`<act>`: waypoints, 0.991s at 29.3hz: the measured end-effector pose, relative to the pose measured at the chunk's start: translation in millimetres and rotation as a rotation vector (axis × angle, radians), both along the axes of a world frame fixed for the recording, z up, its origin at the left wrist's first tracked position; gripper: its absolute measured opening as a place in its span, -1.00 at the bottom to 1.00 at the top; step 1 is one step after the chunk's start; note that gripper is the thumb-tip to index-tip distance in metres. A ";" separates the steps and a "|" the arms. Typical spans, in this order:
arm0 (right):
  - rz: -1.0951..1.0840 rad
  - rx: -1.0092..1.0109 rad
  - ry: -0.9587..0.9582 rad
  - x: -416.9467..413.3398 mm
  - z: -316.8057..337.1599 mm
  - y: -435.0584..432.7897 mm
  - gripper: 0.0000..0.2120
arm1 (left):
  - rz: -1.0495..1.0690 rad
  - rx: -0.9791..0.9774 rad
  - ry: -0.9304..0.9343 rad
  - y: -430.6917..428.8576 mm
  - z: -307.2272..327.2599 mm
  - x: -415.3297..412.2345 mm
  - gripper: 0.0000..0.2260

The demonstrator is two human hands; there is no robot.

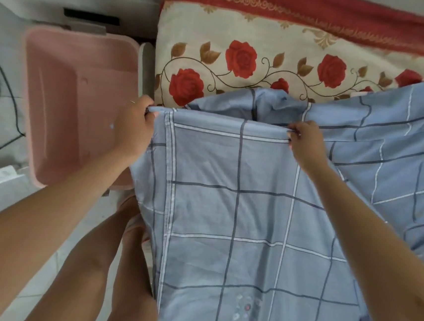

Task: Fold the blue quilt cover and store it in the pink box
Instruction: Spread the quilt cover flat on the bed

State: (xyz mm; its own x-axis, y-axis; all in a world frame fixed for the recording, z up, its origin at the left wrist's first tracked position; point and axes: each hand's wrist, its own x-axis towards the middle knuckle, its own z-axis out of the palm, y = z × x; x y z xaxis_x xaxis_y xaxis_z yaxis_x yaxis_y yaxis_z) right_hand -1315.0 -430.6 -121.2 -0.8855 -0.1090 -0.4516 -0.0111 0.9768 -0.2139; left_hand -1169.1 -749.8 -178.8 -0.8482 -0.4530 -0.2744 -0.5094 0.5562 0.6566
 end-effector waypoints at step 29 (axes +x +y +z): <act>-0.767 0.370 -0.106 97.3 5.2 180.5 -0.27 | -0.571 -0.241 -0.138 180.4 27.8 -60.0 -0.43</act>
State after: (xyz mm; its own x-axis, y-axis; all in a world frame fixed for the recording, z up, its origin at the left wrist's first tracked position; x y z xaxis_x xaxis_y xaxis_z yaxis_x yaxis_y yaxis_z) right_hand -1217.7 -250.1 -116.1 -0.6050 0.6735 -0.4247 0.6830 0.7131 0.1579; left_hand -1229.0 -569.5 -150.9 -0.9385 -0.0022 -0.3454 -0.1598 0.8892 0.4287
